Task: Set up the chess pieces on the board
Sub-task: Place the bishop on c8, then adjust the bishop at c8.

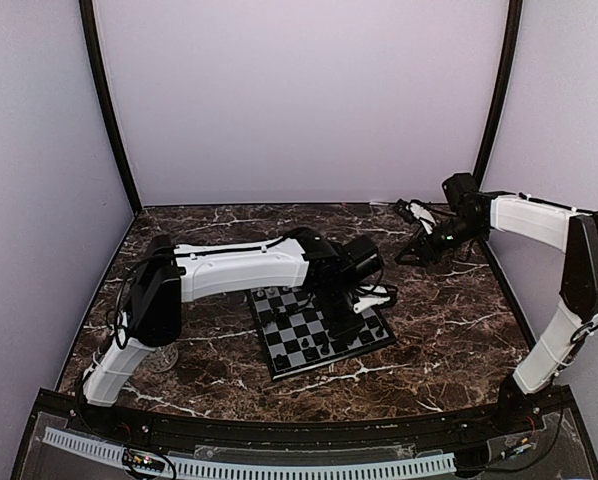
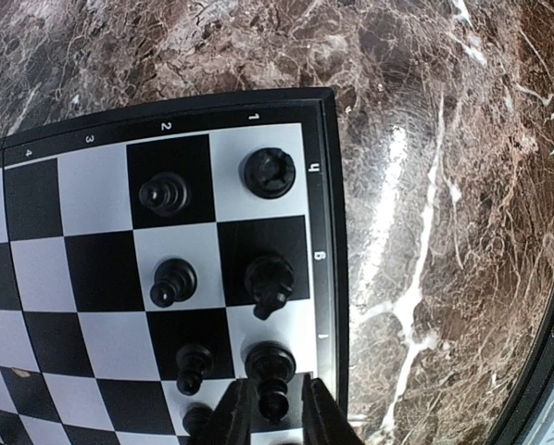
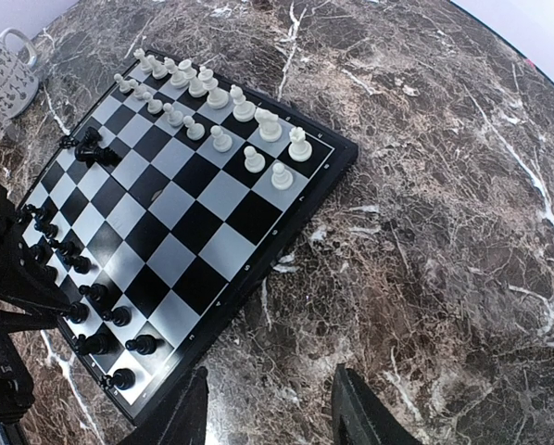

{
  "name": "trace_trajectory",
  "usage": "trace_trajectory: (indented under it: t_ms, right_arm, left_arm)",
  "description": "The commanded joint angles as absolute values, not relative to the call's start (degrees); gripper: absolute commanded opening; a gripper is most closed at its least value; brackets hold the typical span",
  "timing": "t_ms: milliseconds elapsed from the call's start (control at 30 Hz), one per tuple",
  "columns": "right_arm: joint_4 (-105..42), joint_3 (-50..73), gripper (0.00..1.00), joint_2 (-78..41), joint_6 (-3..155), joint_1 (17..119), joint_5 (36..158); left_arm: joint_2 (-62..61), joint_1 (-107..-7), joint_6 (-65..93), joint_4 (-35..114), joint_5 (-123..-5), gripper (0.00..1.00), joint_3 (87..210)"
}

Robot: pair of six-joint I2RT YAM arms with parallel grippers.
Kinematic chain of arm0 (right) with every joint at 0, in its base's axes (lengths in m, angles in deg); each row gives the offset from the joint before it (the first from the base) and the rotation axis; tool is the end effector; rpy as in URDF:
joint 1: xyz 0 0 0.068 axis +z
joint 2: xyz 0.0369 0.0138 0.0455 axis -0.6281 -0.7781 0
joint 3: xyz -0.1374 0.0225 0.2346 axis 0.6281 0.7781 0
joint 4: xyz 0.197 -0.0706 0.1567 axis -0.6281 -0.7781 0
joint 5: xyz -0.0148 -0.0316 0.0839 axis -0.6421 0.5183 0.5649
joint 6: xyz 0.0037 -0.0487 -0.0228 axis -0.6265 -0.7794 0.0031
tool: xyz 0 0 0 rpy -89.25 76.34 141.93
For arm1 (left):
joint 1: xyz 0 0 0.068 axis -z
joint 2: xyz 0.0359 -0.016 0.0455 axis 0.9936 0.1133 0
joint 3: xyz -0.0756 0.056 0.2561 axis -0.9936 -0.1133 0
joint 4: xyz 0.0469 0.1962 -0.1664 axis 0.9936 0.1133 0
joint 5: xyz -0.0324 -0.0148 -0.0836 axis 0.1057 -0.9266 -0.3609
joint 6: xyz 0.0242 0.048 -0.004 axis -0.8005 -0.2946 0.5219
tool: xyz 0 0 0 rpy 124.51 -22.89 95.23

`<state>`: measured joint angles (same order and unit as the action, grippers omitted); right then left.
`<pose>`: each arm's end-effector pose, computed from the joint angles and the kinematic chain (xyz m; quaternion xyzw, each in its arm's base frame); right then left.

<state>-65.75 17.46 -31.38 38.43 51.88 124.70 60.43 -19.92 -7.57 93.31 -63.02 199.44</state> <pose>0.3268 0.0962 0.2428 -0.4173 0.8230 0.2459 0.2969 0.2225 -0.4575 0.1975 0.5923 0.7750 -0.1497 0.1619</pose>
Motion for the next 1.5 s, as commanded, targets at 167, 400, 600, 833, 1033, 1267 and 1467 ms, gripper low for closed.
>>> trace_trajectory:
  t_ms: [167, 400, 600, 833, 1033, 1267, 1467]
  right_arm:
    - [-66.0, 17.3, 0.47, -31.9, 38.1, 52.0, 125.2]
    - [-66.3, 17.3, 0.47, -32.0, 38.1, 52.0, 125.2]
    - [-66.2, 17.2, 0.47, -32.0, 38.1, 52.0, 125.3]
    - [-66.3, 17.3, 0.47, -31.9, 38.1, 52.0, 125.3]
    - [-66.3, 17.4, 0.47, -31.8, 38.1, 52.0, 125.3]
    - [-66.4, 17.3, 0.47, -32.0, 38.1, 52.0, 125.3]
    - [-66.4, 17.4, 0.47, -32.0, 38.0, 52.0, 125.3]
  left_arm:
    - [59.6, -19.5, -7.3, 93.8, -65.1, 0.31, 202.0]
    - [59.3, -19.5, -7.0, 93.8, -65.4, 0.28, 201.7]
    - [59.3, -19.5, -7.0, 94.5, -63.3, 0.29, 200.9]
    - [59.4, -19.5, -7.0, 93.7, -62.0, 0.20, 200.1]
    - [59.8, -19.5, -7.1, 93.5, -62.4, 0.17, 200.1]
    - [59.8, -19.5, -6.9, 93.3, -63.6, 0.13, 200.1]
    - [60.1, -19.5, -6.4, 92.4, -64.7, 0.11, 200.1]
